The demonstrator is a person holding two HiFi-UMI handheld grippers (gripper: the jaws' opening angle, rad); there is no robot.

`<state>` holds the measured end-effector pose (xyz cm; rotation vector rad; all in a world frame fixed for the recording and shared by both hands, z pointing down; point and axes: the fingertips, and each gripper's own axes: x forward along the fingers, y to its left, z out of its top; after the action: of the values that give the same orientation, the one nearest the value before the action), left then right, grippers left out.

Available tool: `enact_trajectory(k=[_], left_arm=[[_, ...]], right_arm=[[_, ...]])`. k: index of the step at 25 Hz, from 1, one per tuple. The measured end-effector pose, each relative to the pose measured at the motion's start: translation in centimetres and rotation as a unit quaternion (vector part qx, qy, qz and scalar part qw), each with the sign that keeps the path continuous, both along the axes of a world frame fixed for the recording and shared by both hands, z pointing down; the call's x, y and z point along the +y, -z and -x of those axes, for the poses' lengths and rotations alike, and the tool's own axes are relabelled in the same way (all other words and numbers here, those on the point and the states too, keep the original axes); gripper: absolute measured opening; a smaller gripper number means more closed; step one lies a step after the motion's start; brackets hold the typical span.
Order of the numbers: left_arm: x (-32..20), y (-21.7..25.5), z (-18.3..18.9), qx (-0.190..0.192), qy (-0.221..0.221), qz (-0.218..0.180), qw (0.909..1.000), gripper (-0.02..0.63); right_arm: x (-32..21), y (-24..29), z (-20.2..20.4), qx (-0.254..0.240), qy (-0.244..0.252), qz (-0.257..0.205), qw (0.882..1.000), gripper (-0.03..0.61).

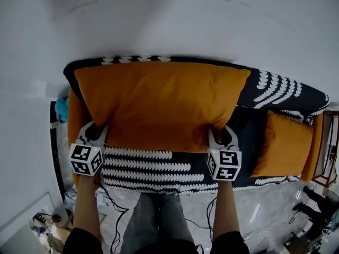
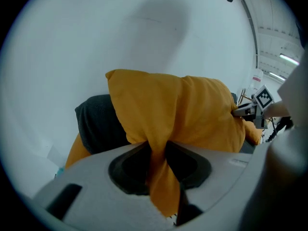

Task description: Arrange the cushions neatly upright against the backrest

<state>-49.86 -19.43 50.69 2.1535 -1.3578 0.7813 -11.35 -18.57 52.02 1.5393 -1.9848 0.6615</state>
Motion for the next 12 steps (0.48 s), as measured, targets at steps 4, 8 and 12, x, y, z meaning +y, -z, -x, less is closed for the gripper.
enact_trajectory(k=[4,8,12], left_arm=[[0.0,-2.1,0.1,-0.014,-0.005,0.021,0.9997,0.107],[-0.1,-4.2,0.1,-0.024,-0.001,0.032,0.9992,0.109],[0.2,-6.3,0.4,-0.019,0.018,0.039,0.9989,0.115]], right_arm=[[-0.4,-2.2,0.1,0.006,0.010,0.017,1.000,0.155],[-0.8,-4.3,-0.1,0.006,0.013,0.027,1.000,0.155],[-0.7,-6.7,0.0,0.005,0.020,0.040,0.999,0.156]])
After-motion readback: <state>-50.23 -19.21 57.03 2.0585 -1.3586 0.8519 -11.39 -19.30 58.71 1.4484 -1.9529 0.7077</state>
